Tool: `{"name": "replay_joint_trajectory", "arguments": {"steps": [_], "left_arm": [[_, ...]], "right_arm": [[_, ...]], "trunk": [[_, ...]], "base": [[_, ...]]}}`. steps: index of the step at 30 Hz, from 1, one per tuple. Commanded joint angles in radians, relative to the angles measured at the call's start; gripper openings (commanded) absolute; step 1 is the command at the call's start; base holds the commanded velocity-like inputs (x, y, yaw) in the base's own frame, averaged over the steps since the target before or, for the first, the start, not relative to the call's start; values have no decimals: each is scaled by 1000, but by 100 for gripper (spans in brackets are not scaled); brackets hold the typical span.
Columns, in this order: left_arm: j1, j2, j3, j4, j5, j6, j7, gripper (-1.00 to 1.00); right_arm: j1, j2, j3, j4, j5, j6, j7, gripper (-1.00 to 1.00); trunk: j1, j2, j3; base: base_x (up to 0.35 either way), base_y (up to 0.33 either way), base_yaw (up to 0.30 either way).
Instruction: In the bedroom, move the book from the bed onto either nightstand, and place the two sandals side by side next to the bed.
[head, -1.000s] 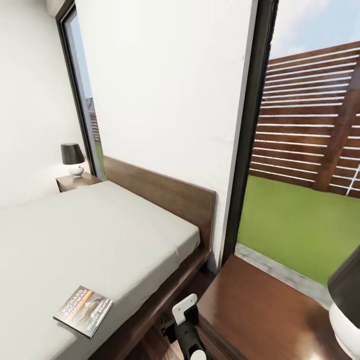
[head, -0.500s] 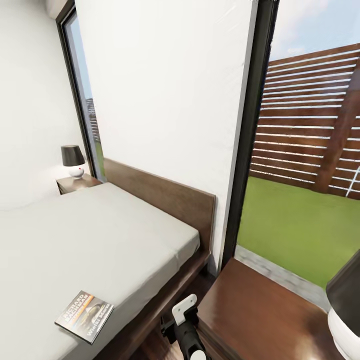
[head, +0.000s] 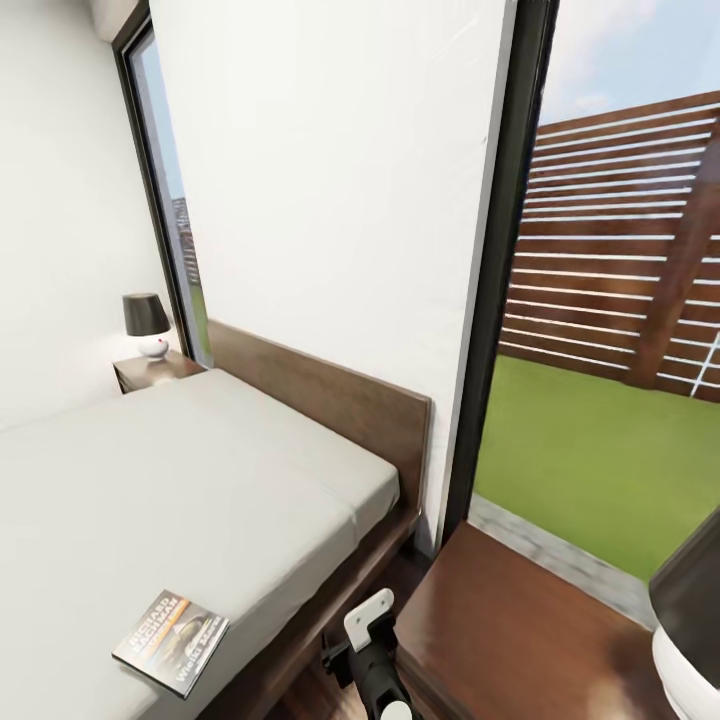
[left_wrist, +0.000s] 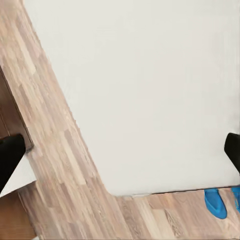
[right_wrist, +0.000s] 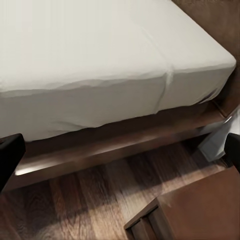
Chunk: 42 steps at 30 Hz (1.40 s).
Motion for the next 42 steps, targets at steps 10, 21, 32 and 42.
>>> {"name": "replay_joint_trajectory", "arguments": {"steps": [10,21,32,42], "left_arm": [[104,-165,7,-2,80,2,1,100],[134,-207,9,-1,102,1,-20,100],[178,-213,9,-1,104,-1,-41,100],[213,-248,9,-2,102,-5,-36,100]], "right_arm": [[-2,0,3,0,3,8,-7,100],[-2,0,3,8,4,8,-7,100],[-9,1,3,22,4,8,-7,100],[-10,1,3,26,5,8,-7,100]], "trunk": [[-39,69,30],[-81,146,65],[-123,223,99],[-161,293,131]], "base": [[0,0,0],[0,0,0],[0,0,0],[0,0,0]]}}
